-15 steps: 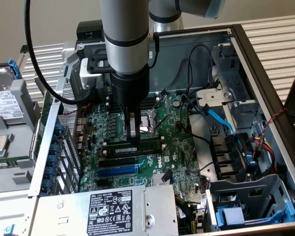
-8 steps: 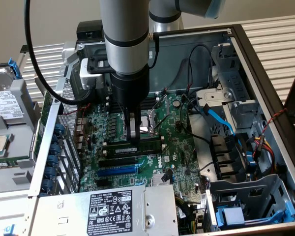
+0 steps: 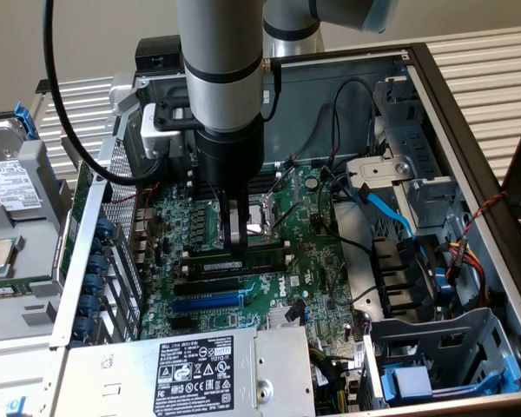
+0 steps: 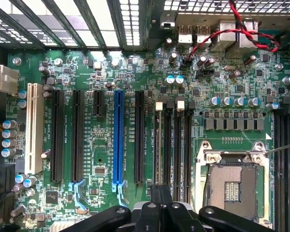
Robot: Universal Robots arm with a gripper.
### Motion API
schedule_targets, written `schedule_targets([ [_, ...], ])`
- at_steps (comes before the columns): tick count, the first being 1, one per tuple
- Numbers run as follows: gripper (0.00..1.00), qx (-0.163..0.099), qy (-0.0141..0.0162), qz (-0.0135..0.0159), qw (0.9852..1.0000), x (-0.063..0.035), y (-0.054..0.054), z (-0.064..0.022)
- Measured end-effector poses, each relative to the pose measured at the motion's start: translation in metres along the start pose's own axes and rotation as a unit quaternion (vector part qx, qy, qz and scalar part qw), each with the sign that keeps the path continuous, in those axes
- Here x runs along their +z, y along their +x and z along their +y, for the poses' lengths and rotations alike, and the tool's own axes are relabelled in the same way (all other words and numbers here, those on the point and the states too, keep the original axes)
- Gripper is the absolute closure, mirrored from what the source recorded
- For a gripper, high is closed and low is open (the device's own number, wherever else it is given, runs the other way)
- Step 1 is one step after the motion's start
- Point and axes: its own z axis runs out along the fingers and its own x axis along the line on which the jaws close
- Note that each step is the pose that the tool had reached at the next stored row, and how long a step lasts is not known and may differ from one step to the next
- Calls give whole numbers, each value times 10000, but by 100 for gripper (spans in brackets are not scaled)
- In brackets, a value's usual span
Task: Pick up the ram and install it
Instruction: 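Press down the ram until it locks into place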
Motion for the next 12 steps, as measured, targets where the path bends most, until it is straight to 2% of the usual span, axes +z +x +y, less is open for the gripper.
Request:
schedule_targets([
  [12, 89, 0, 1, -2, 10000, 22, 1, 5],
])
